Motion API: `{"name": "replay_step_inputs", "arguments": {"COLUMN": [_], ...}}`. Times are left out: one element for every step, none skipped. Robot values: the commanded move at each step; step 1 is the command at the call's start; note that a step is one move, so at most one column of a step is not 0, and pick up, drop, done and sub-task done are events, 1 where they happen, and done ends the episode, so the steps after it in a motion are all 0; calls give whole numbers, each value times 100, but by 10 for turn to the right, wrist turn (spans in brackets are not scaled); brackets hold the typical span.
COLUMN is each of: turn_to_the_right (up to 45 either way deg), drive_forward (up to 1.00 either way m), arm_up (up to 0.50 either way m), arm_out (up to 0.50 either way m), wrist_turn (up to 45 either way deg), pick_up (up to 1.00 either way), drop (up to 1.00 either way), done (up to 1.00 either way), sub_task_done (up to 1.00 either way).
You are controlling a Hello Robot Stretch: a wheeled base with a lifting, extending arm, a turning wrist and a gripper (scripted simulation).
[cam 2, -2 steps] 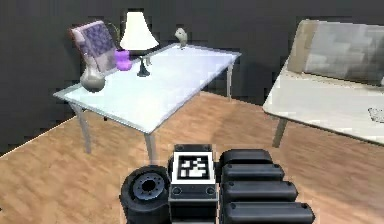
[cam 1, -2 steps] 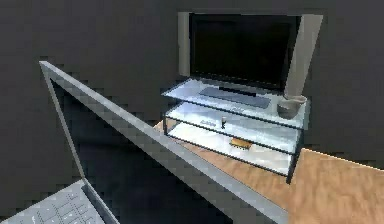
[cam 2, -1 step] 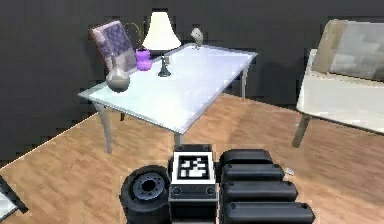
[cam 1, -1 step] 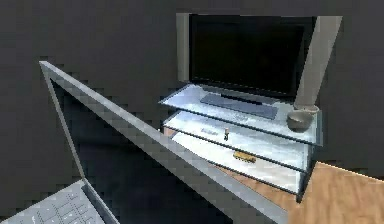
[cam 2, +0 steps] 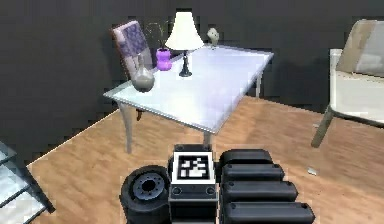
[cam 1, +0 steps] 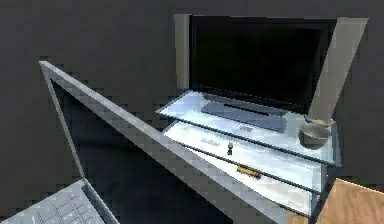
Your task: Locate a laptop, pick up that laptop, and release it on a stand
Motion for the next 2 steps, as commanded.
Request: {"name": "replay_step_inputs", "arguments": {"turn_to_the_right": [180,0], "drive_forward": [0,90], "arm_up": [0,0], "arm_out": [0,0], "wrist_turn": [0,0], "pick_up": [0,0], "drop": [0,0], "done": [0,0], "sub_task_done": [0,0]}}
